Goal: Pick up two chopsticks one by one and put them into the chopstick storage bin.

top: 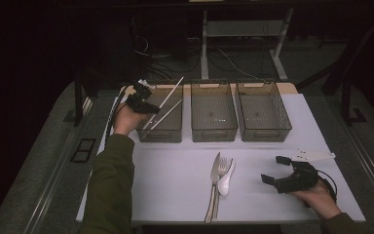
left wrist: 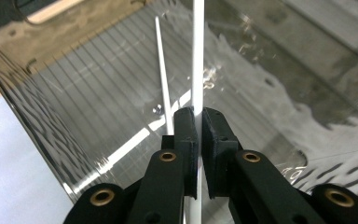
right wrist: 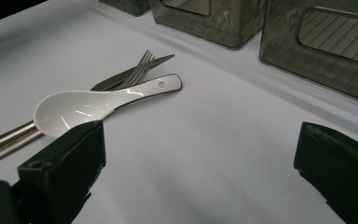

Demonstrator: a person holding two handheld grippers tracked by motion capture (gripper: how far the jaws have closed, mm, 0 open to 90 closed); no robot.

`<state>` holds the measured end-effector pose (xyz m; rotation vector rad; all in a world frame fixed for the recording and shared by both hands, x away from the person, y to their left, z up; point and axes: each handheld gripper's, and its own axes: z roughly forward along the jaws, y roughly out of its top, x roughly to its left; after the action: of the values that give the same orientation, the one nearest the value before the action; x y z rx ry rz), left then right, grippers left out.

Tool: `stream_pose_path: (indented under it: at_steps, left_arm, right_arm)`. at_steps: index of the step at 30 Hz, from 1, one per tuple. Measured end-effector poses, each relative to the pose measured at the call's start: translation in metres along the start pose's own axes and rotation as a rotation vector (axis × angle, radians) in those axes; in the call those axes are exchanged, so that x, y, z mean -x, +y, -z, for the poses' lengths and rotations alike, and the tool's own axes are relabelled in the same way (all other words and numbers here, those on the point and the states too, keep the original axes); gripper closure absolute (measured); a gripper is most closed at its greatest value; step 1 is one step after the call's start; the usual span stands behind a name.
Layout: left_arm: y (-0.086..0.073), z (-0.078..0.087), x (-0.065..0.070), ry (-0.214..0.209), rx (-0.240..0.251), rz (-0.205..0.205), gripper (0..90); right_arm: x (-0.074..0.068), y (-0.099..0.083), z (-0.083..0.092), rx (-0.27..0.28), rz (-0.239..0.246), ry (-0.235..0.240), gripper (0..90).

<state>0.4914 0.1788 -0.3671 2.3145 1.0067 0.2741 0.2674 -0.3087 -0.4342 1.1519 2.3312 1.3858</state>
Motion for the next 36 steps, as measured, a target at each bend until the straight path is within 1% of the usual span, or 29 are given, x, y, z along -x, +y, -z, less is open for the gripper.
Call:
stream_pose_path:
  at_steps: [2,3,4,9,11,13,15,19,21,26,30,33,36]
  left_arm:
    - [-0.002,-0.004,0.0,-0.002,-0.015,0.005,84.3]
    - [-0.003,-0.006,0.001,-0.005,-0.014,0.017,84.3]
    - [-0.003,-0.007,0.001,-0.01,-0.016,0.018,84.3]
    - [-0.006,-0.015,0.004,-0.008,-0.06,0.012,84.3]
    - [-0.007,-0.018,0.005,-0.005,-0.088,0.006,84.3]
    - [-0.008,-0.021,0.006,-0.009,-0.098,0.011,84.2]
    - [-0.009,-0.024,0.006,-0.004,-0.11,0.002,84.1]
    - [-0.011,-0.028,0.006,0.0,-0.124,0.007,83.7]
    - [-0.011,-0.029,0.006,0.007,-0.125,0.015,83.6]
    - [-0.011,-0.029,0.006,0.009,-0.125,0.026,82.6]
    - [-0.01,-0.029,0.007,0.031,-0.118,0.027,78.4]
    - [-0.009,-0.029,0.007,0.05,-0.112,0.021,75.2]
    - [-0.009,-0.028,0.007,0.05,-0.105,0.03,73.7]
  right_arm:
    - [0.0,0.0,0.0,0.001,0.004,-0.001,1.9]
    - [0.001,0.0,-0.001,0.0,0.005,-0.002,1.8]
    - [0.0,0.0,-0.001,0.0,0.006,-0.002,1.9]
    - [0.0,0.0,-0.001,0.0,0.004,-0.002,1.9]
    - [0.0,0.0,0.0,0.002,0.005,-0.003,1.8]
    - [0.0,0.0,0.0,0.002,0.006,-0.002,1.8]
    - [0.0,0.0,0.0,0.002,0.005,-0.002,1.8]
    - [0.0,0.0,0.0,0.0,0.0,-0.001,1.9]
    - [0.0,0.0,0.0,0.001,0.001,-0.001,1.9]
    - [0.0,0.0,0.0,0.001,0.002,0.0,1.8]
    - [0.0,0.0,0.001,0.001,0.001,-0.001,1.9]
    - [0.0,0.0,0.0,0.0,0.001,0.0,1.8]
    - [0.0,0.0,0.0,0.0,0.002,0.0,1.9]
